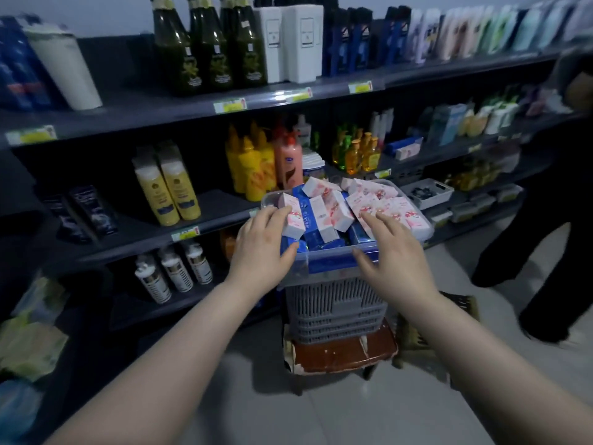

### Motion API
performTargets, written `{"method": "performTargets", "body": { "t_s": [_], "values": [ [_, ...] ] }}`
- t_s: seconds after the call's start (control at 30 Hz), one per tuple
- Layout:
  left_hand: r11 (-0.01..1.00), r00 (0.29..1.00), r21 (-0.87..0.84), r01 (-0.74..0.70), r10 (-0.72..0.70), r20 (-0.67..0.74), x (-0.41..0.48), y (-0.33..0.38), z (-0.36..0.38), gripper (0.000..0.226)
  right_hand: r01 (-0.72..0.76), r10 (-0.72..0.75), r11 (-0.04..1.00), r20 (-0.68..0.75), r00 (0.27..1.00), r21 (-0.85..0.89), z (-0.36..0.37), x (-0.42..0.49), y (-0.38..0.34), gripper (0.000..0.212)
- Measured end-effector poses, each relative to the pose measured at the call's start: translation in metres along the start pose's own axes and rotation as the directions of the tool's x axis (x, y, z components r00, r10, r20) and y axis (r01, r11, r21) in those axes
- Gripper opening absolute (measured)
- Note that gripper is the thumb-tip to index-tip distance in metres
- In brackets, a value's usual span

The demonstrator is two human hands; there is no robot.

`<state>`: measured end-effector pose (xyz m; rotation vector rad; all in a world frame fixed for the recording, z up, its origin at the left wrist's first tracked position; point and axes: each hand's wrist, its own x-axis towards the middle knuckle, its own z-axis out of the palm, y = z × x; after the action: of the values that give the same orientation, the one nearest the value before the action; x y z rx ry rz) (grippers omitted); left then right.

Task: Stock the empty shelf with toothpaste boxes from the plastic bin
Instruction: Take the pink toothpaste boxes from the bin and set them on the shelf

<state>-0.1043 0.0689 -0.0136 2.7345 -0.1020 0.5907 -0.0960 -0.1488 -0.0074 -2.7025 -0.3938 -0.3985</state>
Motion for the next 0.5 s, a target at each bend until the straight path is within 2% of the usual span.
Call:
{"method": "performTargets", "body": {
  "t_s": [0.23, 0.4, 0.5],
  "values": [
    [0.988, 0.980, -0.079, 0.135, -0.121, 0.161, 0.061, -0.022, 0.062, 0.062, -0.069, 0.070, 0.998, 0.048, 0.996, -0.011, 0.032, 0.064, 0.042, 0.061],
    [0.961, 0.950, -0.085, 0.262, -0.242, 0.196, 0.105, -0.024, 0.095, 0.064, -0.126, 0.128, 0.992, 0.120, 0.984, -0.031, 0.060, 0.123, 0.073, 0.063],
    [0.924, 0.911, -0.075, 0.374, -0.351, 0.217, 0.127, -0.028, 0.108, 0.064, -0.130, 0.151, 0.985, 0.194, 0.969, -0.117, 0.073, 0.155, 0.084, 0.060]
  ]
}}
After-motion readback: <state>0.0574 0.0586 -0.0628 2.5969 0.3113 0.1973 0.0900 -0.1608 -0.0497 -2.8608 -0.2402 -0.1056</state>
